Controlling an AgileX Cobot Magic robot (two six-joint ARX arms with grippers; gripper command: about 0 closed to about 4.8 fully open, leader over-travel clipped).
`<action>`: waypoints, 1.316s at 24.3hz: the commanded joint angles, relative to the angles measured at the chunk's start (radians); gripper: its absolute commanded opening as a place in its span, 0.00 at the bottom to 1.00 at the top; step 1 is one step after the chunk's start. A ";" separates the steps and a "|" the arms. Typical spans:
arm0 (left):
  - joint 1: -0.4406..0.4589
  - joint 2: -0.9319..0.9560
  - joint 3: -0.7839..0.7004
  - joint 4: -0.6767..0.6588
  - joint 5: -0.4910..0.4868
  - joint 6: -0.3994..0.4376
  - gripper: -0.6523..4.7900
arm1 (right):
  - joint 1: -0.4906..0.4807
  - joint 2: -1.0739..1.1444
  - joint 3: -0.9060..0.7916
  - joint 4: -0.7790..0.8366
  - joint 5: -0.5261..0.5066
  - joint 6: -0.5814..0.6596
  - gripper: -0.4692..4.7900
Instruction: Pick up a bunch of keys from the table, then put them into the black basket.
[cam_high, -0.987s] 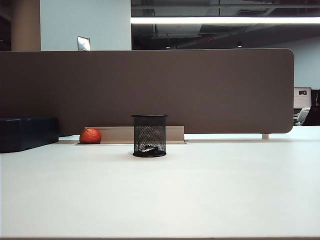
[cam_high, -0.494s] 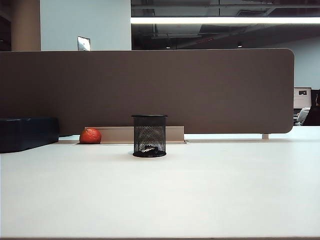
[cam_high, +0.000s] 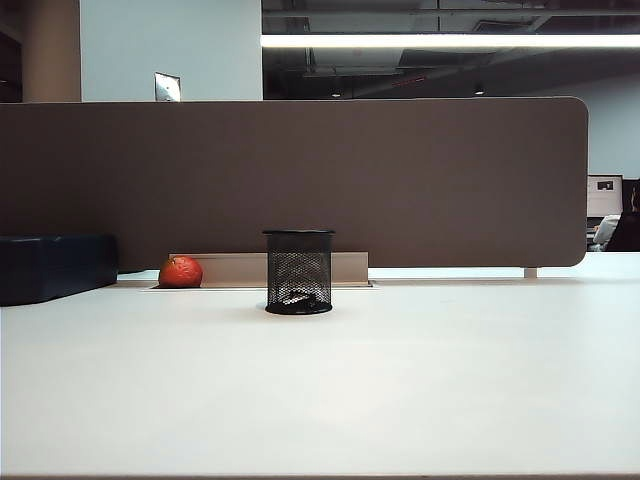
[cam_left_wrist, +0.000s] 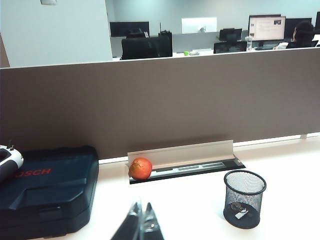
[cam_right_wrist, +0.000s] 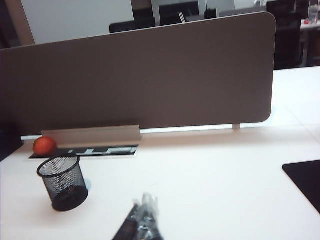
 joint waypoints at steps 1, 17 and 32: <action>0.001 -0.019 -0.025 0.026 -0.003 0.001 0.11 | 0.001 -0.044 -0.044 0.062 0.008 -0.002 0.08; 0.000 -0.116 -0.251 0.200 -0.003 -0.003 0.11 | 0.002 -0.049 -0.168 0.119 0.034 -0.002 0.08; 0.000 -0.206 -0.467 0.312 -0.003 -0.003 0.11 | 0.002 -0.049 -0.301 0.181 0.064 -0.003 0.08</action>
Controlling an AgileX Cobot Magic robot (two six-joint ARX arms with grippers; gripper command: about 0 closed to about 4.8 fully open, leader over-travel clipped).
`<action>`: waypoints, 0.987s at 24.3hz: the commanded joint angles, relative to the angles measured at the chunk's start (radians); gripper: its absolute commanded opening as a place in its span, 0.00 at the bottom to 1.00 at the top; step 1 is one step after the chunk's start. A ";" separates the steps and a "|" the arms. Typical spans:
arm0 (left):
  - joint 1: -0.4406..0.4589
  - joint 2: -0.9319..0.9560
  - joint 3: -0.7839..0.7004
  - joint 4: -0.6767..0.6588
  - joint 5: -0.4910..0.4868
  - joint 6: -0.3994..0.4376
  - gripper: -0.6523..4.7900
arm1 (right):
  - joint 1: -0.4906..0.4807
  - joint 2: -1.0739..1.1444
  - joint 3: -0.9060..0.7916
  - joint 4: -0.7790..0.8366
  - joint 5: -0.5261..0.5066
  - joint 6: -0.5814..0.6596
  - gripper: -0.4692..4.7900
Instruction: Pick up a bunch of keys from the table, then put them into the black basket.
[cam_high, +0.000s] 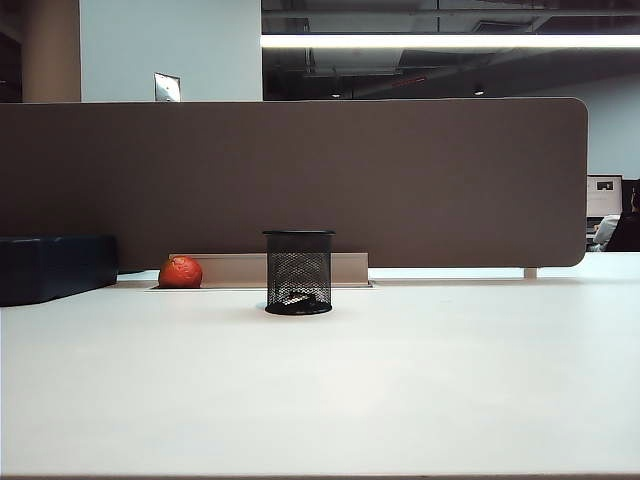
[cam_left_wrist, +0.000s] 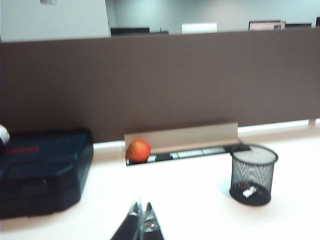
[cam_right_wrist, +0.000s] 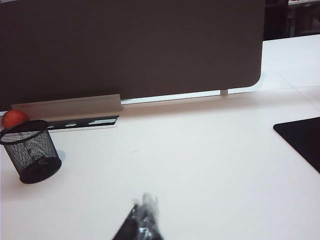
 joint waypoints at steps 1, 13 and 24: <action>0.000 0.001 -0.040 0.056 -0.002 -0.003 0.11 | 0.001 -0.003 -0.039 0.038 0.014 -0.003 0.08; 0.000 0.001 -0.227 0.244 -0.006 -0.003 0.11 | 0.002 -0.003 -0.131 0.076 0.021 -0.026 0.08; 0.000 0.001 -0.235 0.200 -0.021 -0.003 0.11 | 0.002 -0.003 -0.153 0.095 0.021 -0.080 0.08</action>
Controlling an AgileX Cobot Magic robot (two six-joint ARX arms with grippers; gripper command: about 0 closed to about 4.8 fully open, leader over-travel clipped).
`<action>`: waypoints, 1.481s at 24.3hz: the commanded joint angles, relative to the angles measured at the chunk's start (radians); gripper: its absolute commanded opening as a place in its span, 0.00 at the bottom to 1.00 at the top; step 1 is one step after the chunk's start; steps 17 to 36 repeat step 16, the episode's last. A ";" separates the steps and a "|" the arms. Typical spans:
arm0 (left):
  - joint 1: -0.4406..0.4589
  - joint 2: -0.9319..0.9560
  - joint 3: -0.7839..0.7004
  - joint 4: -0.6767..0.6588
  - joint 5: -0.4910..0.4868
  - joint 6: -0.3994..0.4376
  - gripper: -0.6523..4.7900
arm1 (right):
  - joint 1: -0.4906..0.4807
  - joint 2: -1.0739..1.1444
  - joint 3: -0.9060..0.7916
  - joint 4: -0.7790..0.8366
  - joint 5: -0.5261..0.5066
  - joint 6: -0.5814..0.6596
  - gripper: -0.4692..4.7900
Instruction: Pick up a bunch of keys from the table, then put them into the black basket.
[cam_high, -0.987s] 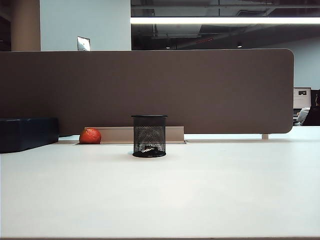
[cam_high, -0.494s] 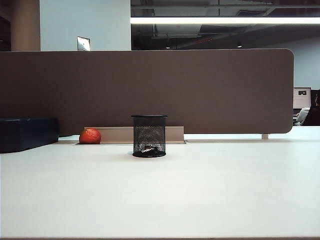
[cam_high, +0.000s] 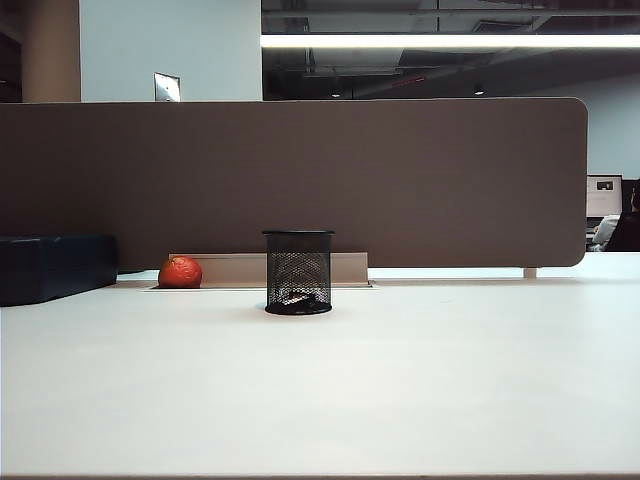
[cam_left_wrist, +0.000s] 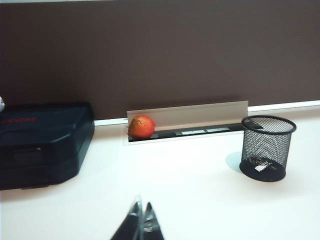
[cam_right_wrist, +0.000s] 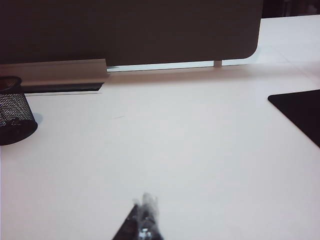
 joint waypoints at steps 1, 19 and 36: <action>0.000 0.000 0.003 -0.016 0.004 -0.003 0.11 | 0.002 -0.003 0.000 0.006 0.003 0.000 0.08; 0.000 0.000 0.003 -0.016 0.004 -0.003 0.11 | 0.001 -0.003 0.000 -0.013 0.003 0.001 0.08; 0.000 0.000 0.003 -0.016 0.004 -0.003 0.11 | 0.001 -0.003 0.000 -0.013 0.003 0.001 0.08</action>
